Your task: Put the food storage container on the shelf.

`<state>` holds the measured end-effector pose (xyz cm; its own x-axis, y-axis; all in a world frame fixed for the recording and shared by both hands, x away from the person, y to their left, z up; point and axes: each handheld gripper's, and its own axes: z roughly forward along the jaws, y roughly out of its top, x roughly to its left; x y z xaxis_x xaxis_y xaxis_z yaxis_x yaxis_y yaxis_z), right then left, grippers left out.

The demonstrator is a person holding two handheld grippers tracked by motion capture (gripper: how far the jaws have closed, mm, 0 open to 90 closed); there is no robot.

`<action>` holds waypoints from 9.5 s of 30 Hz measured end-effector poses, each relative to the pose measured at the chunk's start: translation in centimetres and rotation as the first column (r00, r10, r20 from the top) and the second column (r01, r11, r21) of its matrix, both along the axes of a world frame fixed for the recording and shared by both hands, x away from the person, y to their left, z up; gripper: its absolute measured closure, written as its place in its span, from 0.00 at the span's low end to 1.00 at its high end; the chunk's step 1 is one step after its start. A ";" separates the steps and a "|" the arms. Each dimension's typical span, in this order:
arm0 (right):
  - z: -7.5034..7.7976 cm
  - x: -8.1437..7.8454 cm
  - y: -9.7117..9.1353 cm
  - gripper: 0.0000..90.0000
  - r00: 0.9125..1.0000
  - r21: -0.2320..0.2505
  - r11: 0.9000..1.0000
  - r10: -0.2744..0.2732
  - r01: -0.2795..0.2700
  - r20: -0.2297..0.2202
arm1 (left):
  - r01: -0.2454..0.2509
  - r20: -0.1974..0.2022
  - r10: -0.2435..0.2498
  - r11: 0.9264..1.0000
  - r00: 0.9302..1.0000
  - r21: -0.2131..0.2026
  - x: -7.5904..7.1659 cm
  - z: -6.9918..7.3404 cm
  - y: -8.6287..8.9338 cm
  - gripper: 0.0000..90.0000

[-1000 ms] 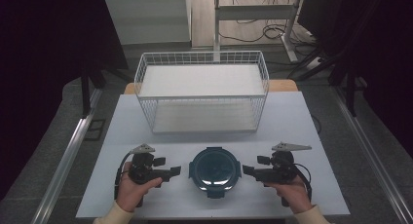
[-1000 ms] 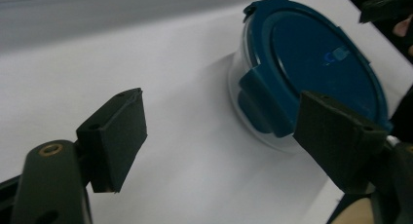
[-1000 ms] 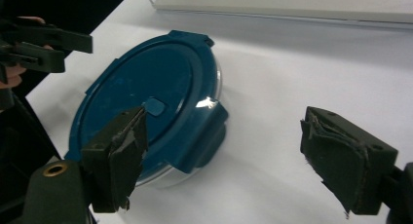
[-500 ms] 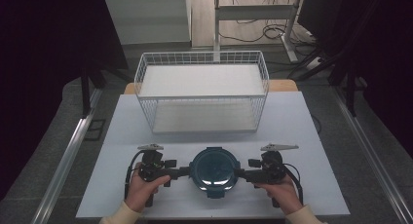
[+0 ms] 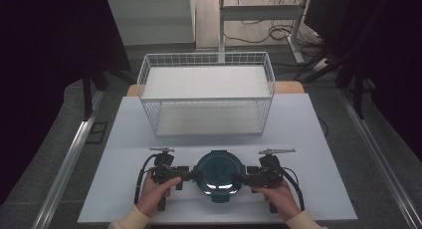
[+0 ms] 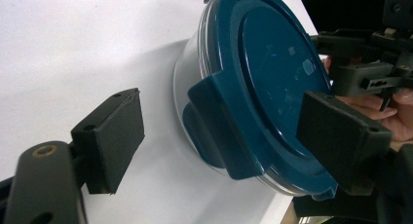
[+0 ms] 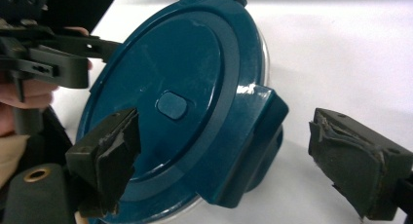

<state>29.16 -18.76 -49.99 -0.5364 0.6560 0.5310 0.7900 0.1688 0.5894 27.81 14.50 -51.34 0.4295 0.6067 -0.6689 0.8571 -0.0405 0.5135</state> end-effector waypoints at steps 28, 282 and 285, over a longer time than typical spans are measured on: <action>-1.0 0.2 0.0 0.32 0.985 0.118 0.992 -0.032 0.053 -0.172 | 0.044 -0.130 -0.056 0.994 0.990 -0.096 -0.2 -1.2 -1.4 0.33; 16.0 6.2 -1.6 0.31 0.896 0.025 0.999 0.011 -0.025 0.445 | -0.081 0.430 0.024 0.990 0.902 0.115 4.3 15.5 5.7 0.22; 14.5 4.5 -2.2 0.31 0.883 -0.009 1.000 0.031 -0.030 0.469 | -0.084 0.427 0.021 0.988 0.904 0.129 2.9 13.8 6.2 0.22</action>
